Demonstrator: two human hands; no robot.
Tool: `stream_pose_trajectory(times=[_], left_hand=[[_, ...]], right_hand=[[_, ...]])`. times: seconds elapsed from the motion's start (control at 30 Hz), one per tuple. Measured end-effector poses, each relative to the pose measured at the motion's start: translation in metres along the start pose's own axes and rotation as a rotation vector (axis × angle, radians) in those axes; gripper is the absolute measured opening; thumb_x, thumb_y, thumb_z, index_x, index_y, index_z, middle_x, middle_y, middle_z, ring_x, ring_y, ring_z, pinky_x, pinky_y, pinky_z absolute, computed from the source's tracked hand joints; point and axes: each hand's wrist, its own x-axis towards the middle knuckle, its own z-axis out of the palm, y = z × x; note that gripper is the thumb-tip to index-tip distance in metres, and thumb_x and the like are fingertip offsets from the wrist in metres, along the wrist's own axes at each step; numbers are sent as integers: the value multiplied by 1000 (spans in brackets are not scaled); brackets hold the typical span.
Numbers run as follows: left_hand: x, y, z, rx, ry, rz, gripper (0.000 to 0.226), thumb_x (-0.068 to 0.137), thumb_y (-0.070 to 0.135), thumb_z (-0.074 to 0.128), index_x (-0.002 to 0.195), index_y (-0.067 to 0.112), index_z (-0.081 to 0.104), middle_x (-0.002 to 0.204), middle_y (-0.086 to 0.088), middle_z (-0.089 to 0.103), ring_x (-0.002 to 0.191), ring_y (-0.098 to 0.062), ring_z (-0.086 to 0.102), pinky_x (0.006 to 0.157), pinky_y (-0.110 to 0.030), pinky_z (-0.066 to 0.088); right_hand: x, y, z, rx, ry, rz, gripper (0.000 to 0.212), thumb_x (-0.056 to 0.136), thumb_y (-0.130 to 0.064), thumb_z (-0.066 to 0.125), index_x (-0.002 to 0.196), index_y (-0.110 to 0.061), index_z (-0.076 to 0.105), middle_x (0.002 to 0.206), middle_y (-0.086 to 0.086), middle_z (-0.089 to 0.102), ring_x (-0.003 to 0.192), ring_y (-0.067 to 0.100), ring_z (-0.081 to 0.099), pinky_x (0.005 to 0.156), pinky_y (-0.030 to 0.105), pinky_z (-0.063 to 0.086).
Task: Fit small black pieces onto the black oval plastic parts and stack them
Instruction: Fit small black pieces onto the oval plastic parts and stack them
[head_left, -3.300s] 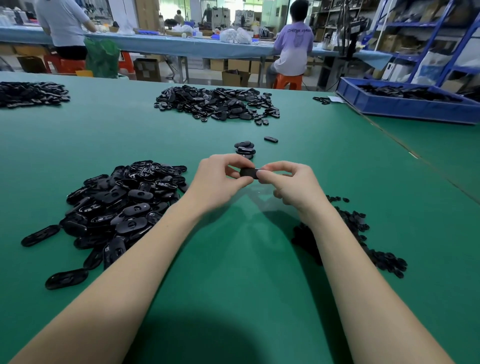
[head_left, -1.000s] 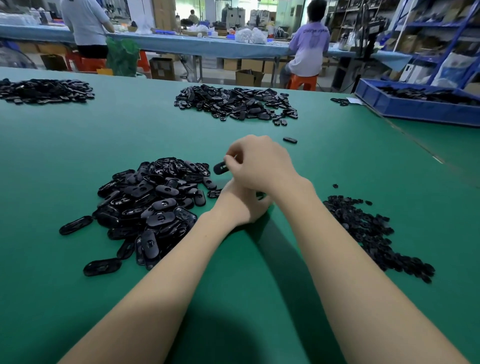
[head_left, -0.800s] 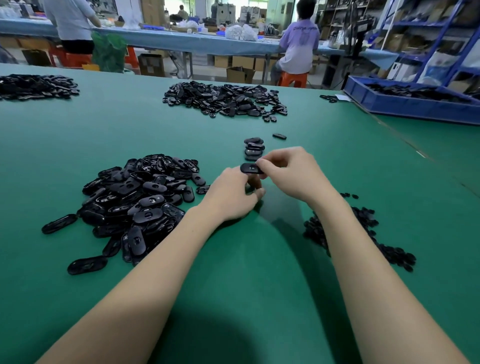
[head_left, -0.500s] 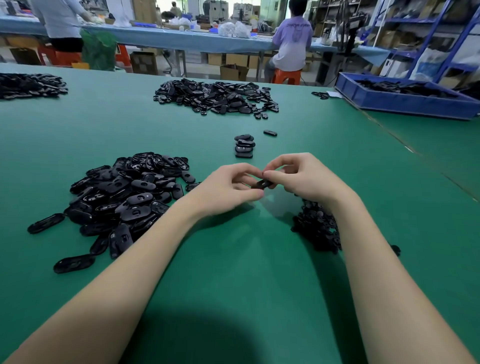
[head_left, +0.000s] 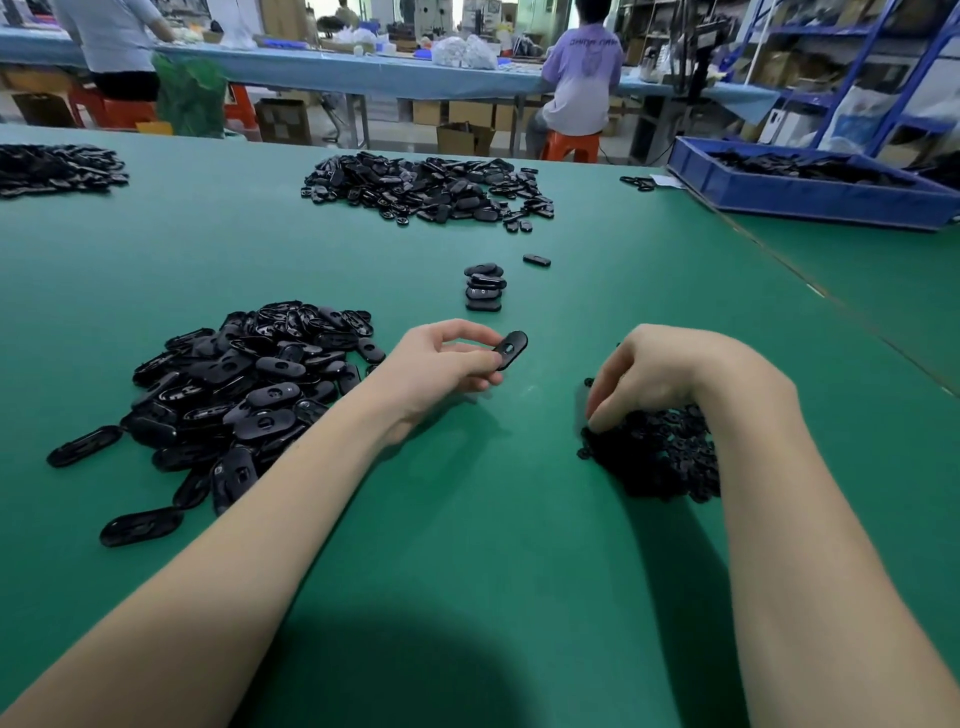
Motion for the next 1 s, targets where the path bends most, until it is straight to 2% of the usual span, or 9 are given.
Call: stream_pose_trajectory(times=[0.13,0.23,0.37,0.5,0.67,0.8,0.87,1.0], left_hand=[[-1,0,0,-57,3,-3,22,90,-6,65,109,5,64,89,-16,74,68,-15,70,76,-24,59],[-2,-1,0,-73,5,11,32,90,-6,66,118,8,65,97,-17,73,76,-19,73,77,-24,59],[-3,-1,1,-97,27,17,35,90,-8,65,119,11,68,101,-16,70,82,-23,76,80,-25,60],[-3,-2,2,-111,43,1,39,89,-8,66,119,16,70,114,-19,64,87,-29,76,83,-28,60],[-4,0,3,-128,39,13,35,90,-10,64,120,8,67,112,-20,66,89,-31,76,79,-27,62],[-5,0,3,-135,56,20,33,91,-10,63,120,6,66,110,-19,71,88,-30,77,73,-25,62],[-4,0,3,-128,76,17,33,89,-8,68,119,6,66,107,-19,73,88,-28,77,72,-25,62],[-3,-1,2,-109,129,21,33,85,-5,74,114,10,68,100,-16,77,81,-27,74,81,-33,62]], right_hand=[[7,-3,11,88,42,6,12,64,-40,90,68,-44,79,82,-14,76,88,12,71,86,33,59],[11,-7,15,118,84,-9,13,69,-34,85,68,-45,78,87,-13,76,90,13,70,86,32,59],[13,-8,15,101,104,-21,14,75,-34,79,69,-47,77,94,-11,74,93,16,68,87,34,58],[13,-7,16,122,96,-22,11,65,-43,86,70,-46,77,91,-10,75,92,16,69,87,36,59],[14,-9,19,104,125,-20,10,67,-38,87,70,-41,78,92,-9,75,95,19,69,89,37,58],[15,-15,24,50,211,-30,3,74,-39,78,76,-38,76,95,-12,74,95,16,68,80,28,53],[15,-18,26,32,254,-35,4,80,-41,74,80,-38,75,100,-11,73,97,18,67,80,28,50],[20,-15,28,152,272,-71,9,87,-38,68,84,-34,75,97,-9,76,94,17,67,84,31,55]])
